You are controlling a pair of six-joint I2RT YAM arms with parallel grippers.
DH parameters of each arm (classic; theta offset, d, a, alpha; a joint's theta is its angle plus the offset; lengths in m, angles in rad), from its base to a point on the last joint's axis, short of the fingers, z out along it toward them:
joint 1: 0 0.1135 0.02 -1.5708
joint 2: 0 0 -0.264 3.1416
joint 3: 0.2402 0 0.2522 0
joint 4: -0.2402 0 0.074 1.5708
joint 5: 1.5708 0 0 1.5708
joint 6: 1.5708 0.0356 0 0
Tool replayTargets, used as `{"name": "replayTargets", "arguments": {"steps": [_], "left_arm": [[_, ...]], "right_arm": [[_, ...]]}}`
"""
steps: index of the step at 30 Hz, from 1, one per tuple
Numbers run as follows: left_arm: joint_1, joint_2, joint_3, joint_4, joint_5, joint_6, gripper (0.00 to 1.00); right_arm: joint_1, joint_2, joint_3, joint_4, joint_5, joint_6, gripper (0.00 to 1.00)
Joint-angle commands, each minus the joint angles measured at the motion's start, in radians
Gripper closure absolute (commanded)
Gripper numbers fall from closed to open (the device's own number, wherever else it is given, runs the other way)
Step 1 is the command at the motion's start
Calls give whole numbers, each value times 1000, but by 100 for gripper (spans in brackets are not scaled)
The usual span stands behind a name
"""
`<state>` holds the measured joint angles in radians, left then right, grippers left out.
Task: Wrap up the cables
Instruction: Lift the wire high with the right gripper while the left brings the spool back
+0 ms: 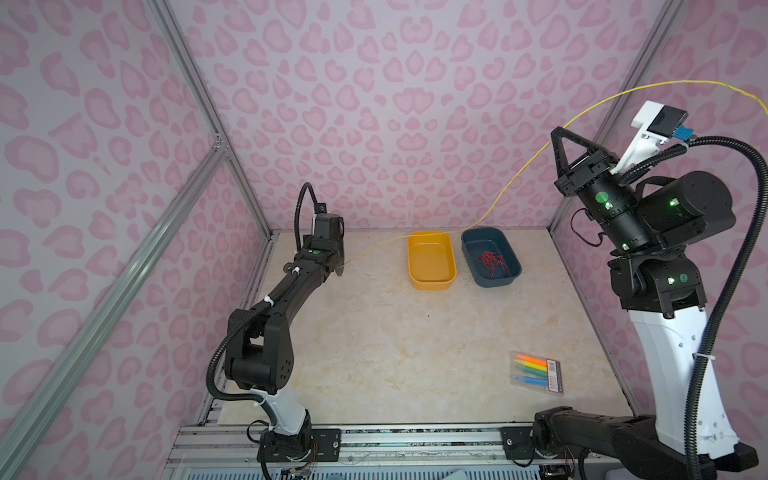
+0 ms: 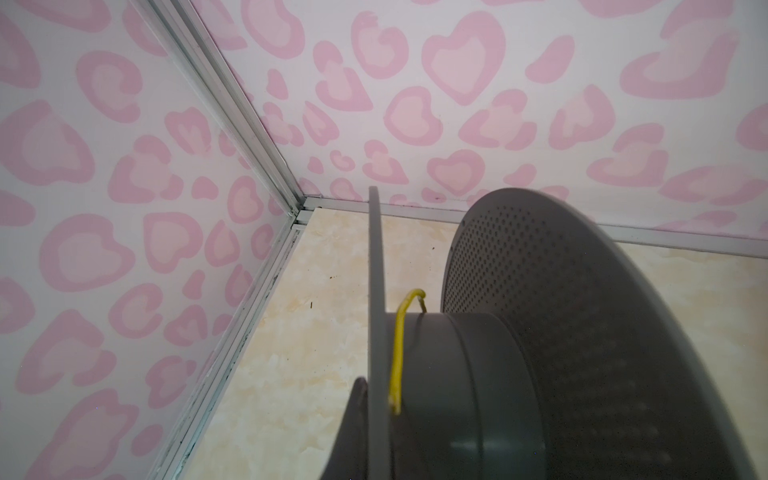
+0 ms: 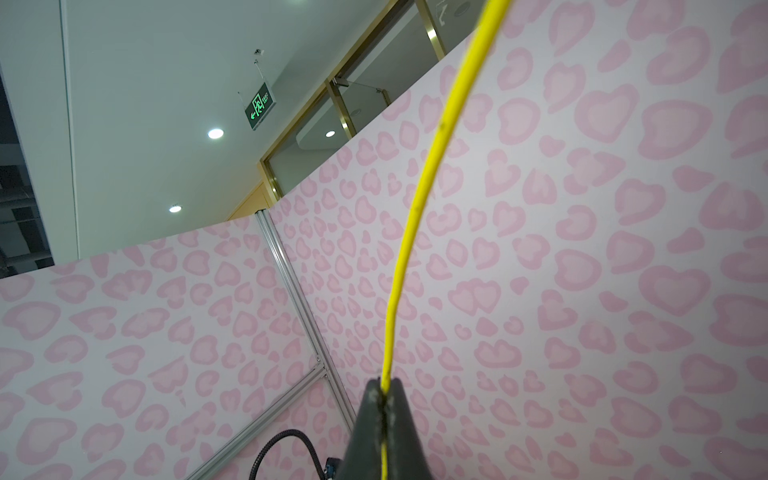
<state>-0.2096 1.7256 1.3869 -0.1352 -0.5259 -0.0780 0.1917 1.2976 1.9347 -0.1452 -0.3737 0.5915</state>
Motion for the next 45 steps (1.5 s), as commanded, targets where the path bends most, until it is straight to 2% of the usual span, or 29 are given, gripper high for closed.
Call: {"name": "replayTargets", "arguments": {"steps": [1, 5, 8, 15, 18, 26, 31, 35, 39, 45], "left_arm": [[-3, -49, -34, 41, 50, 14, 96], [-34, -129, -112, -36, 97, 15, 96], [-87, -196, -177, -100, 86, 4, 96], [-251, -251, -262, -217, -79, -1, 96], [-319, -282, -319, -243, -128, 0, 96], [-425, -482, -342, -448, -77, 4, 96], [-471, -603, -320, -605, 12, 25, 96], [-509, -652, -316, -699, 88, 36, 96], [-567, -694, -316, -745, 116, 38, 96], [-582, -749, -296, -798, 127, 45, 96]], "right_arm": [[-42, 37, 42, 54, -24, 26, 100], [-134, 116, 98, 86, -61, 86, 100], [-175, 176, 142, 112, -87, 120, 100], [-184, 265, 185, 207, -145, 212, 100], [-182, 274, 193, 203, -134, 197, 100], [-228, 370, 279, 160, -95, 156, 100], [-230, 459, 327, 149, -68, 141, 100], [-228, 524, 366, 154, -47, 145, 100], [-216, 575, 418, 112, -13, 98, 100], [-190, 624, 410, 73, 30, 15, 100]]}}
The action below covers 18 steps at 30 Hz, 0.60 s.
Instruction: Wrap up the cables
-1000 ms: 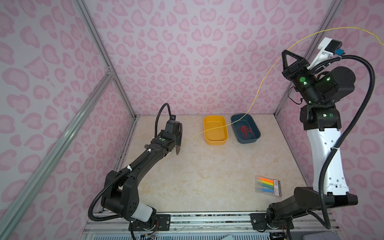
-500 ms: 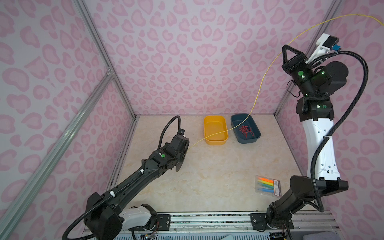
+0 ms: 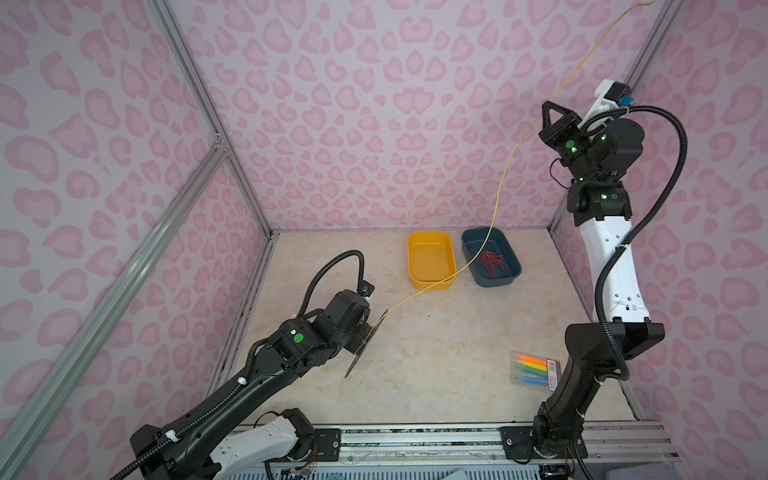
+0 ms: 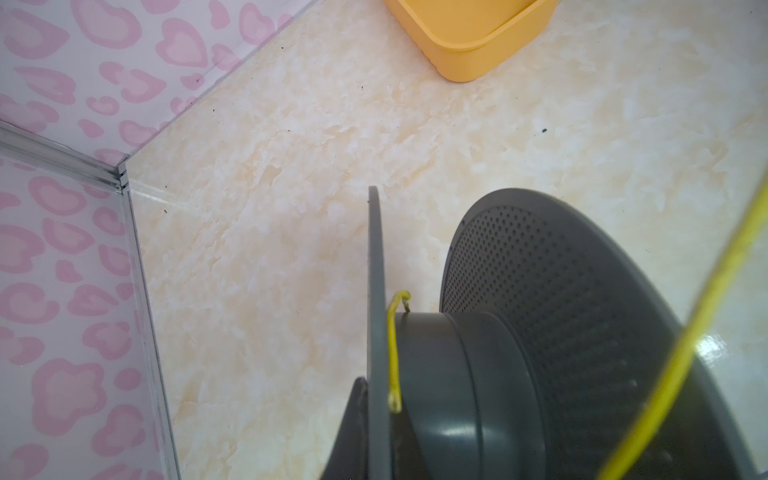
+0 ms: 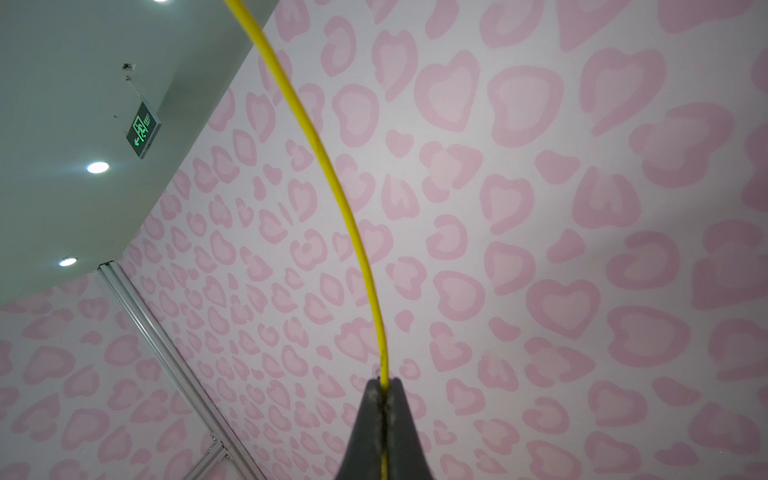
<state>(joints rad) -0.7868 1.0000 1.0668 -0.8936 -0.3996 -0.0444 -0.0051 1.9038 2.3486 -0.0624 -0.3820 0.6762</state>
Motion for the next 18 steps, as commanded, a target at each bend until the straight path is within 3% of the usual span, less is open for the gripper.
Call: {"name": "replayTargets", "arguments": {"steps": [1, 18], "left_arm": [[-5, -37, 34, -56, 6, 14, 96], [-5, -179, 228, -183, 8, -5, 96]], "right_arm": [[9, 29, -6, -14, 42, -74, 100], [5, 305, 99, -79, 132, -39, 100]]}}
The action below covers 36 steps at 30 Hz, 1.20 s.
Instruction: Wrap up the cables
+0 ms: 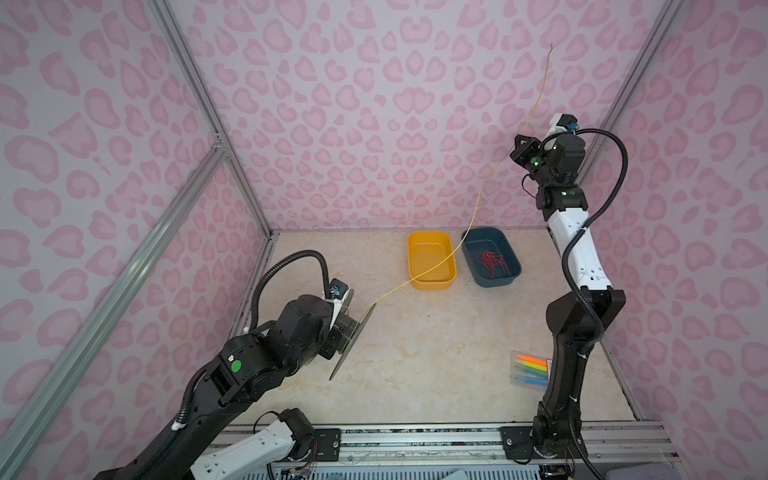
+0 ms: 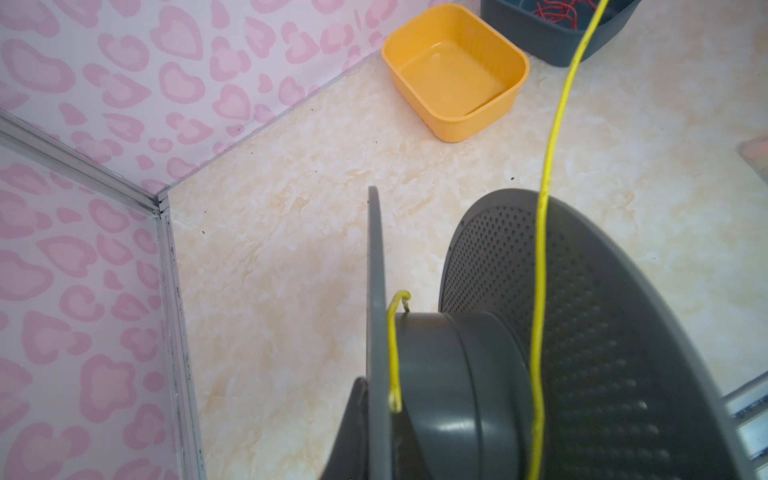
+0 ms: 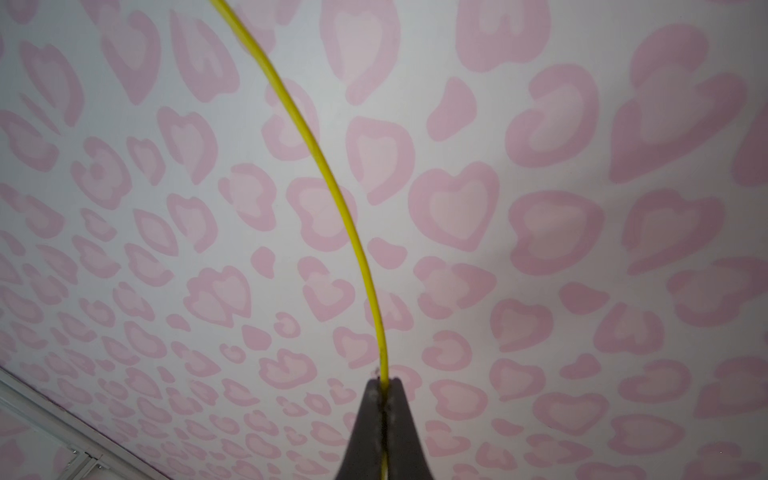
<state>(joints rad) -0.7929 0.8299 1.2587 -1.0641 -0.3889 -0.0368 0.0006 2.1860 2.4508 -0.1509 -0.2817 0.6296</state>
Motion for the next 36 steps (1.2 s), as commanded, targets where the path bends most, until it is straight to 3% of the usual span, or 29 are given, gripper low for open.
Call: {"name": "replayTargets", "arguments": {"steps": [1, 10, 18, 29, 36], "left_arm": [[1, -12, 54, -10, -4, -22, 96], [2, 29, 320, -7, 109, -33, 96], [2, 81, 468, 34, 123, -24, 96], [11, 204, 704, 174, 154, 1, 96], [11, 268, 821, 252, 214, 6, 96]], "right_arm": [[3, 28, -15, 7, 39, 5, 100], [20, 0, -235, 79, 95, -29, 100], [16, -78, -517, 183, 138, -53, 100], [20, -408, -1020, 291, 284, -140, 100], [82, -568, -1278, 312, 382, -158, 100]]}}
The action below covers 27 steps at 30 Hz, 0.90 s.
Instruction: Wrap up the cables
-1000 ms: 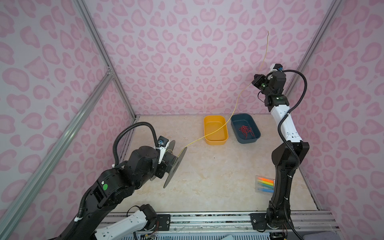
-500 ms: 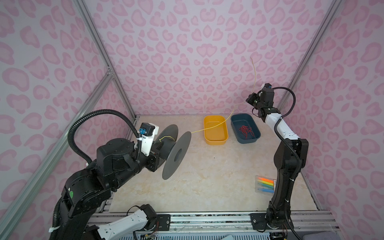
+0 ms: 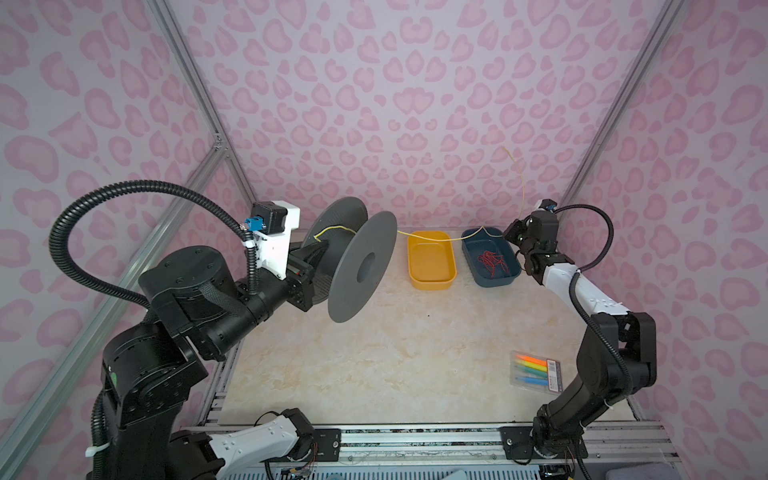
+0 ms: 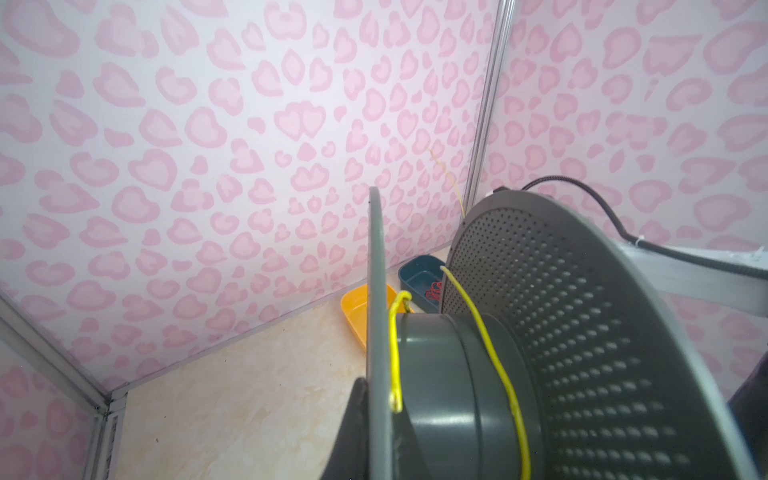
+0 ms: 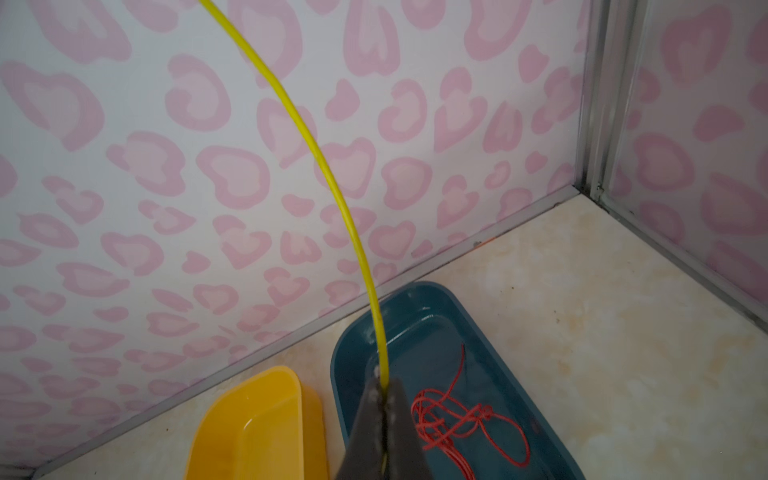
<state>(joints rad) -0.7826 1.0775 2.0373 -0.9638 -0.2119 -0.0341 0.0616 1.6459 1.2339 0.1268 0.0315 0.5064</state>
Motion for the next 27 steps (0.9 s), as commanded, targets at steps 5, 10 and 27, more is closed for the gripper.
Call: {"name": "replayTargets", "arguments": {"steps": [5, 10, 27], "left_arm": [[5, 77, 117, 189, 40, 17, 96], [52, 223, 291, 199, 67, -4, 96], [521, 414, 172, 523, 117, -329, 96]], "right_arm": [[53, -102, -178, 7, 112, -56, 100], [110, -188, -272, -19, 223, -117, 100], [442, -462, -502, -174, 511, -188, 100]]}}
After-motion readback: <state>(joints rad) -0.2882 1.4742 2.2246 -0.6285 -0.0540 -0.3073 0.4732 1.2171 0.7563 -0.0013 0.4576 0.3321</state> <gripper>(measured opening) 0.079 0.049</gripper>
